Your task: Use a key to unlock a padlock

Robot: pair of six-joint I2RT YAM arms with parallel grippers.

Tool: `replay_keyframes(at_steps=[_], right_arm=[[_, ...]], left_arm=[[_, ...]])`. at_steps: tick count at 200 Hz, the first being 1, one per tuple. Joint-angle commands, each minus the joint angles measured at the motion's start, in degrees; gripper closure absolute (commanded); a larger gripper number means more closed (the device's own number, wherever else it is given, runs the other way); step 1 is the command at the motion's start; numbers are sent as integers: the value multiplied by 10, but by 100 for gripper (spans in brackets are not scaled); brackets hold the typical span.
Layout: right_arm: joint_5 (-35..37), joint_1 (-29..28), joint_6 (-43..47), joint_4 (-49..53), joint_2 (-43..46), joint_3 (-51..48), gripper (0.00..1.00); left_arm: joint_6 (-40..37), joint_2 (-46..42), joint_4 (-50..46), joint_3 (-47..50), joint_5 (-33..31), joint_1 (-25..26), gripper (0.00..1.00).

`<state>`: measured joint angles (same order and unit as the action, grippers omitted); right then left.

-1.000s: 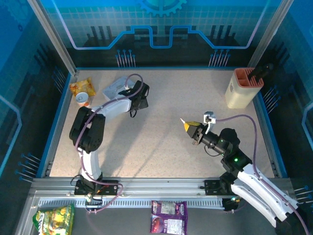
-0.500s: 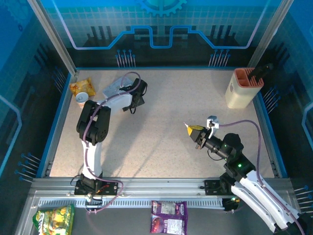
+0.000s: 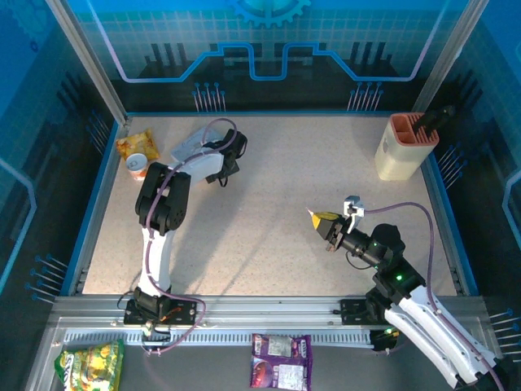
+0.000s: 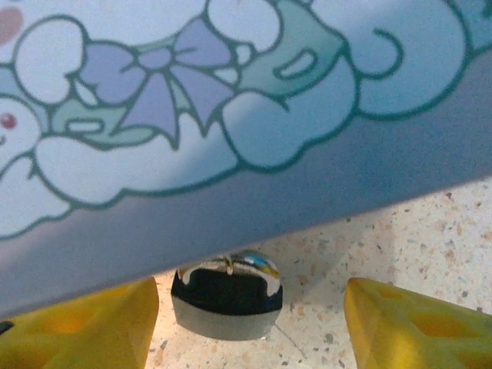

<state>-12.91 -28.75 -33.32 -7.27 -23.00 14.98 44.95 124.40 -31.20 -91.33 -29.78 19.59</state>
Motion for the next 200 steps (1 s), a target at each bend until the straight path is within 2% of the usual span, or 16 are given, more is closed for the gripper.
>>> replay_keyframes(at_steps=[1, 55, 84, 151, 200], right_arm=[[-11, 9, 11, 1, 7, -5, 100], [-14, 13, 12, 1, 2, 1, 100], [-9, 12, 10, 8, 0, 4, 100], [71, 14, -23, 88, 8, 17, 100], [135, 16, -78, 174, 31, 20, 100]], left_arm=[[-4, 14, -9, -16, -11, -10, 38], [-7, 37, -29, -40, -7, -17, 47], [-24, 36, -15, -37, 0, -17, 57], [-85, 6, 20, -1, -15, 15, 64], [-87, -43, 44, 66, 25, 47, 69]])
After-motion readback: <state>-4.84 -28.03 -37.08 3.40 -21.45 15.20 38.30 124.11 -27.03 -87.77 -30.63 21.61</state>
